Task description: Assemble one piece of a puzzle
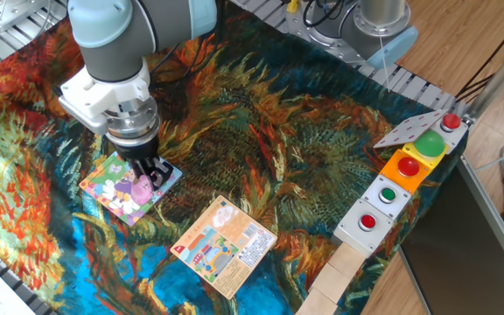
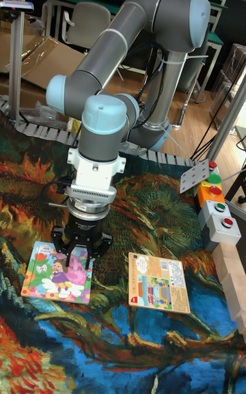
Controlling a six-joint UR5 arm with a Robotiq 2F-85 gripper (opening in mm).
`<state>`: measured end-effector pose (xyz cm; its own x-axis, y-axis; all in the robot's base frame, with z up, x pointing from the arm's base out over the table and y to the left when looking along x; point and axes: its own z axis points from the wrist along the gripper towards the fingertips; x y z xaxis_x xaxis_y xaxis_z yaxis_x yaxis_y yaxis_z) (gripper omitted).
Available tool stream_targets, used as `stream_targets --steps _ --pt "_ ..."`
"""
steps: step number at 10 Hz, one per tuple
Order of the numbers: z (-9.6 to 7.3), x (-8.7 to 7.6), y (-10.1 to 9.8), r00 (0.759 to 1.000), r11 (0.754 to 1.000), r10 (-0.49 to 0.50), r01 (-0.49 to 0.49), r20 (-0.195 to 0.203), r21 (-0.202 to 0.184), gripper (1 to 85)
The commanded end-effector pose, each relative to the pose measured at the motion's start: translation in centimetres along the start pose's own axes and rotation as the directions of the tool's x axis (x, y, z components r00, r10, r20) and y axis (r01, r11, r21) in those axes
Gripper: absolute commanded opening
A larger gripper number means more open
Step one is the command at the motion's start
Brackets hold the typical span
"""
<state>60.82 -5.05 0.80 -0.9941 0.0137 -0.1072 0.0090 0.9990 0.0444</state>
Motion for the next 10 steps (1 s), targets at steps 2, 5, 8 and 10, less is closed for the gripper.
stream_targets --steps 2,5,8,10 --pt "-0.12 -0.36 0.72 0.999 0.999 0.04 -0.04 0.004 -0.027 1.3" --pt "-0.06 -0.39 0.65 0.999 0.999 0.046 -0.046 0.006 -0.027 1.3" --pt "-0.02 -0.41 0.56 0.999 0.998 0.049 -0.049 0.007 -0.028 1.3" --pt "0.02 -0.39 0.52 0.999 0.998 0.052 -0.052 0.009 -0.03 1.3"
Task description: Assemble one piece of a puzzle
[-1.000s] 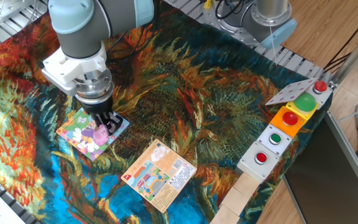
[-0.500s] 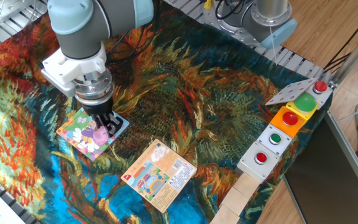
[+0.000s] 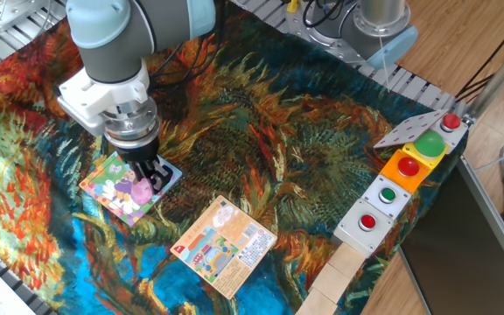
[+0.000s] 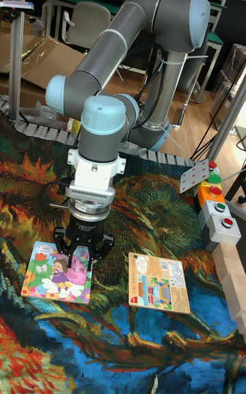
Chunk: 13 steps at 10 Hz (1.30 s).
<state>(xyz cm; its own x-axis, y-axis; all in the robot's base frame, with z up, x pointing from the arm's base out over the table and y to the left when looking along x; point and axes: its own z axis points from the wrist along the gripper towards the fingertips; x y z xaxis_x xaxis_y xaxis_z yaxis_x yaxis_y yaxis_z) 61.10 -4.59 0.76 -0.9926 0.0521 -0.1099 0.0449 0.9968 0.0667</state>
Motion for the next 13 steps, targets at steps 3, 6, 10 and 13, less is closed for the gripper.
stream_targets --steps 3,6,10,13 --pt "-0.04 -0.11 -0.02 1.0 1.0 0.008 -0.008 0.006 -0.012 1.3" --pt "-0.1 0.05 -0.25 1.0 1.0 0.003 -0.003 0.0 -0.004 3.0" --pt "-0.16 0.14 0.13 1.0 1.0 -0.005 0.005 -0.001 -0.02 8.7" --pt "-0.16 0.16 0.17 1.0 1.0 -0.012 0.012 -0.001 -0.022 11.7"
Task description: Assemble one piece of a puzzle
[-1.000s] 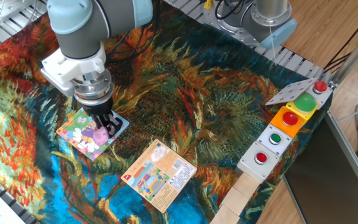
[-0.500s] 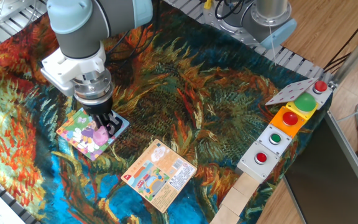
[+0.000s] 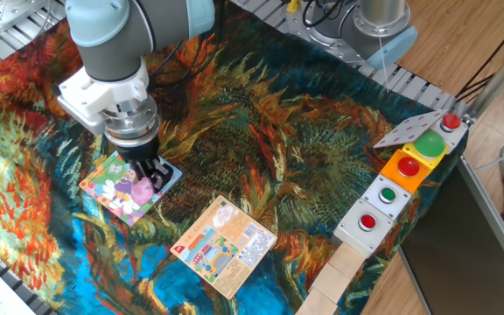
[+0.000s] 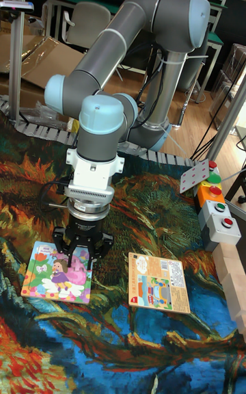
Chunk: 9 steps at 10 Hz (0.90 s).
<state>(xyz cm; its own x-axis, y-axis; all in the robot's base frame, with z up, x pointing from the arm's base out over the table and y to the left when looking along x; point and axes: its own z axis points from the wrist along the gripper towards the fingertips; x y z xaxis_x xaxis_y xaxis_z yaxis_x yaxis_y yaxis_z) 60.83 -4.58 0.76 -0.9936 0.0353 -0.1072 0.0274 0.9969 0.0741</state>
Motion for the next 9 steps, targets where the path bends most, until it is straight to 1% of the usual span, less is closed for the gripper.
stream_targets --steps 1,9 --pt "-0.11 -0.16 0.23 1.0 1.0 0.004 -0.004 0.005 -0.014 12.0" --pt "0.01 -0.31 0.36 1.0 1.0 -0.013 0.013 0.011 -0.025 16.3"
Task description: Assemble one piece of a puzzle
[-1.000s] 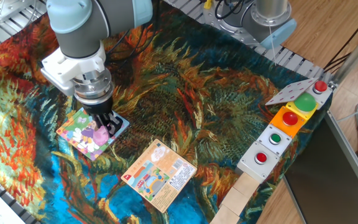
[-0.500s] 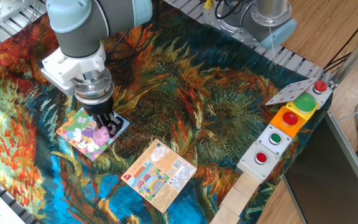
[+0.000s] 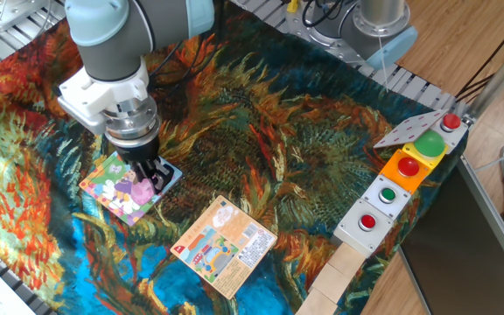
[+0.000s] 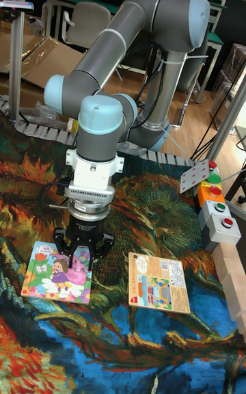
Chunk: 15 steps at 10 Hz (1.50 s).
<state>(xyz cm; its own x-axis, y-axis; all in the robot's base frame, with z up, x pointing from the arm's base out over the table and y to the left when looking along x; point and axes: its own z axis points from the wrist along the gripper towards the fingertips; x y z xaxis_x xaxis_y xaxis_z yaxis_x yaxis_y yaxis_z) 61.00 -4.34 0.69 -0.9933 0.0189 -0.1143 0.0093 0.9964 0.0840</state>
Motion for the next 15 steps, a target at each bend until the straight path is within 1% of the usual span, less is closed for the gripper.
stream_targets --steps 1,3,4,8,10,13,15 --pt "-0.11 -0.15 0.15 1.0 1.0 0.003 -0.003 0.005 -0.016 17.3" --pt "-0.15 -0.09 -0.01 1.0 1.0 -0.003 0.003 0.003 -0.015 19.0" --pt "-0.2 -0.04 -0.11 1.0 1.0 -0.011 0.011 0.002 -0.015 21.7" --pt "-0.33 0.15 -0.37 1.0 1.0 -0.021 0.021 -0.003 -0.01 22.3" --pt "-0.28 0.11 -0.44 0.999 0.999 -0.033 0.033 0.004 -0.013 26.0" --pt "-0.26 0.09 -0.28 0.999 0.999 -0.033 0.033 0.005 -0.021 27.3" --pt "-0.26 0.05 -0.08 1.0 0.999 -0.029 0.029 0.007 -0.028 32.3"
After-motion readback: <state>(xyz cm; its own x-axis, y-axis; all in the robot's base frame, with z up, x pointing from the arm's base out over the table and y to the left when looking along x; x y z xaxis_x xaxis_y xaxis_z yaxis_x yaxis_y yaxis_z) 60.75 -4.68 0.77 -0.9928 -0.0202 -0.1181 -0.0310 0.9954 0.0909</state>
